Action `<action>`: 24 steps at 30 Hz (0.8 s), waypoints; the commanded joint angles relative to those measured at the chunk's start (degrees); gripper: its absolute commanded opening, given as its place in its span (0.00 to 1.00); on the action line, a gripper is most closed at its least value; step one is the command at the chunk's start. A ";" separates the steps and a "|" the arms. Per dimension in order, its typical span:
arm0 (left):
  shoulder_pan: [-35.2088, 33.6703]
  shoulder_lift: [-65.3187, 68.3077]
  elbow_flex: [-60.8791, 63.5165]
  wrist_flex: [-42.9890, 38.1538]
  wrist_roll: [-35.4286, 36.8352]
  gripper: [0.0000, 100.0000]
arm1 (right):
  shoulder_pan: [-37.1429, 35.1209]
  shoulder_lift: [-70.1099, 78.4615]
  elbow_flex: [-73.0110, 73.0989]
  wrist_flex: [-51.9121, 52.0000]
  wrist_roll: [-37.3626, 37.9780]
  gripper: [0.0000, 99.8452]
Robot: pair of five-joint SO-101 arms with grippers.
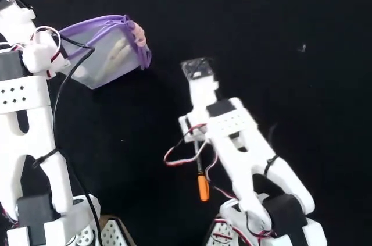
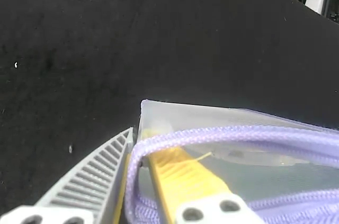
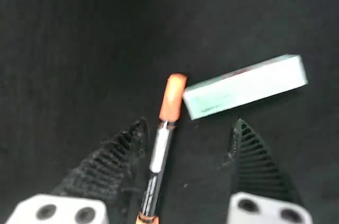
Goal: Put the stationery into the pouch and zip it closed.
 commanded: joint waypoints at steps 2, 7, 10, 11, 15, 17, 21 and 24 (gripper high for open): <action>-0.31 -0.44 0.40 -0.88 -0.18 0.03 | -5.63 -0.31 0.75 0.00 0.18 0.24; -0.31 -0.44 0.48 -0.88 -0.18 0.03 | -5.27 0.04 4.00 -6.86 0.09 0.24; -0.22 -0.44 1.45 -1.49 0.00 0.03 | -4.40 0.04 6.11 -10.29 0.44 0.24; -0.22 -0.44 1.98 -2.20 0.00 0.03 | -4.22 0.04 6.37 -10.81 0.44 0.24; -0.22 -0.44 3.30 -3.60 0.18 0.03 | -3.34 0.13 6.55 -11.25 0.35 0.24; -0.22 -0.44 3.30 -3.43 0.18 0.03 | -2.99 0.13 6.55 -11.25 0.44 0.24; -0.22 -0.44 3.30 -3.43 0.18 0.03 | -2.99 1.10 6.46 -11.16 0.44 0.23; -0.22 -0.44 3.30 -3.43 0.18 0.03 | -2.99 3.82 4.62 -10.73 0.44 0.15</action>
